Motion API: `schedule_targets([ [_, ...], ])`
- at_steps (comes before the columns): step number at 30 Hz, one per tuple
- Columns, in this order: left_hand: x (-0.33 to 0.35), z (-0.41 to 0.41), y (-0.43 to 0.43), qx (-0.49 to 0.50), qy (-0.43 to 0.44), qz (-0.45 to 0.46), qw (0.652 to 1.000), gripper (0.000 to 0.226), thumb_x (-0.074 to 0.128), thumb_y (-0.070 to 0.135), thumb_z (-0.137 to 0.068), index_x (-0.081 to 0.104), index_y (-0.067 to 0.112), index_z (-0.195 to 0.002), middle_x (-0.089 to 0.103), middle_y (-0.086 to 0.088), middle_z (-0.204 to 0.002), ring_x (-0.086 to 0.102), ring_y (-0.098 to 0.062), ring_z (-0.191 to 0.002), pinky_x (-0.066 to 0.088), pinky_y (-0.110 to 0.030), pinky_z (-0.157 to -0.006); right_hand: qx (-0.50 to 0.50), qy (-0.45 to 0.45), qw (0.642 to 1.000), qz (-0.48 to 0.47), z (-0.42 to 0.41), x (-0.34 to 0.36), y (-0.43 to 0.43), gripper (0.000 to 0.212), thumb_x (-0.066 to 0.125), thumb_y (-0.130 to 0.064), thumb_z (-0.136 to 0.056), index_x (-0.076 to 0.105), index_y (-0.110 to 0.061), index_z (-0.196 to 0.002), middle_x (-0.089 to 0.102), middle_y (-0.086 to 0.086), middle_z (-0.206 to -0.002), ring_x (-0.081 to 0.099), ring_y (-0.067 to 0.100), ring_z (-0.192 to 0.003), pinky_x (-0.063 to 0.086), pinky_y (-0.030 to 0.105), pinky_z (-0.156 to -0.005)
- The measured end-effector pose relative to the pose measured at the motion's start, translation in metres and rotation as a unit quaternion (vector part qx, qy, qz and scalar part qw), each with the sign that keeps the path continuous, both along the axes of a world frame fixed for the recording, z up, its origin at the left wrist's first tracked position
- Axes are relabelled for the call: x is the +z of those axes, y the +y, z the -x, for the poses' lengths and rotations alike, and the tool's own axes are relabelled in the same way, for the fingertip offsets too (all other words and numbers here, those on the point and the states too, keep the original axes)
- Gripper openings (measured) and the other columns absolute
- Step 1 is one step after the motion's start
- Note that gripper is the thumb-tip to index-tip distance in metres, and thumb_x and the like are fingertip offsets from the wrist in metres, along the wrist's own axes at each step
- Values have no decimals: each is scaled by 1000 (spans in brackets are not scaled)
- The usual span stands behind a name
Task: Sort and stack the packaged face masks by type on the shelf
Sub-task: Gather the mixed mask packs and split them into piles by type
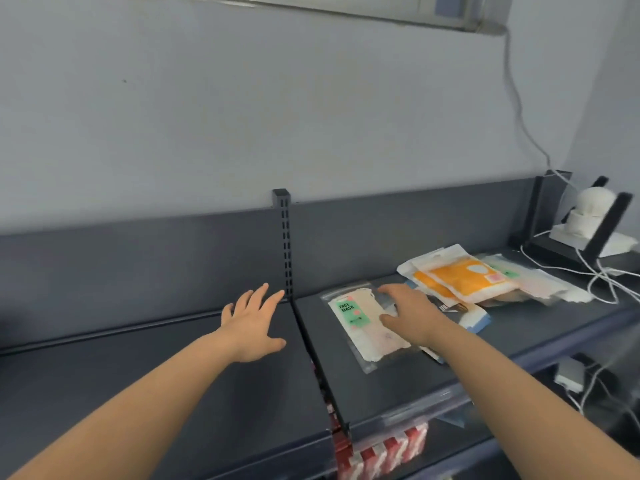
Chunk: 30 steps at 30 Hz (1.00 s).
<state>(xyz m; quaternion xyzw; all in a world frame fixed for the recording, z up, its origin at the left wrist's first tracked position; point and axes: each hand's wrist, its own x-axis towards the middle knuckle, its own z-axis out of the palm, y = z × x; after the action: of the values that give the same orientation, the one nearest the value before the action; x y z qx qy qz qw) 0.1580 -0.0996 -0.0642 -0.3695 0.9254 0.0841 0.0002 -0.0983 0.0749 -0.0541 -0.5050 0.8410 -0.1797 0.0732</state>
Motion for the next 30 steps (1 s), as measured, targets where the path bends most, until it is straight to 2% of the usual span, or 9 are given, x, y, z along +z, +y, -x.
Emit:
schedule_targets([
  [5, -3, 21, 9, -3, 12, -19, 1000, 94, 59, 52, -87, -4, 37, -155, -12, 4, -164, -10, -25, -151, 4, -52, -121, -50, 49, 997, 9, 41, -4, 19, 52, 54, -38, -90, 44, -29, -140, 45, -1, -146, 40, 30, -130, 35, 44, -108],
  [11, -12, 69, 26, 4, 55, -55, 997, 90, 60, 49, -88, 3, 34, -156, -4, 9, -165, 0, -22, -151, 9, -52, -120, -122, 64, 990, -3, 103, -6, 44, 46, 53, -35, -94, 43, -31, -139, 38, -2, -149, 30, 31, -132, 36, 48, -104],
  [18, -7, 171, 55, -1, 126, -78, 989, 76, 58, 44, -91, 18, 31, -154, 11, 7, -164, 11, -22, -150, 16, -47, -119, -69, 200, 974, -81, 185, -17, 74, 65, 51, -17, -88, 27, -34, -147, 18, 0, -158, 16, 30, -144, 22, 53, -112],
  [22, -10, 230, 82, -10, 212, -164, 963, 66, 61, 38, -94, 29, 27, -150, 28, 6, -157, 29, -15, -144, 27, -31, -115, 12, 258, 962, -91, 216, -23, 62, 54, 48, -23, -90, 33, -30, -141, 31, 4, -151, 27, 33, -138, 22, 57, -110],
  [24, -13, 255, 92, -7, 217, -190, 957, 63, 62, 37, -93, 33, 27, -148, 36, 6, -152, 37, -13, -138, 32, -26, -110, 37, 278, 956, -83, 228, -27, 49, 44, 47, -26, -92, 38, -29, -135, 40, 3, -145, 36, 32, -131, 25, 56, -107],
  [26, -15, 273, 97, 6, 224, -209, 952, 57, 62, 38, -93, 39, 27, -144, 44, 8, -145, 43, -10, -132, 35, -24, -106, 38, 275, 959, -64, 237, -31, 37, 38, 48, -39, -94, 44, -28, -131, 49, 2, -138, 44, 31, -124, 32, 52, -103],
  [28, -16, 286, 100, 37, 243, -244, 938, 45, 58, 41, -95, 46, 29, -137, 50, 11, -137, 47, -10, -128, 36, -25, -105, 34, 250, 968, 5, 244, -32, 32, 39, 53, -42, -92, 51, -26, -128, 58, 1, -130, 53, 30, -117, 41, 47, -95],
  [30, -16, 297, 100, 77, 261, -283, 919, 31, 48, 48, -98, 53, 33, -125, 58, 11, -127, 52, -11, -123, 36, -25, -101, 27, 248, 962, 114, 245, -31, 31, 37, 65, -27, -85, 60, -22, -122, 67, 1, -118, 64, 28, -103, 51, 42, -81],
])
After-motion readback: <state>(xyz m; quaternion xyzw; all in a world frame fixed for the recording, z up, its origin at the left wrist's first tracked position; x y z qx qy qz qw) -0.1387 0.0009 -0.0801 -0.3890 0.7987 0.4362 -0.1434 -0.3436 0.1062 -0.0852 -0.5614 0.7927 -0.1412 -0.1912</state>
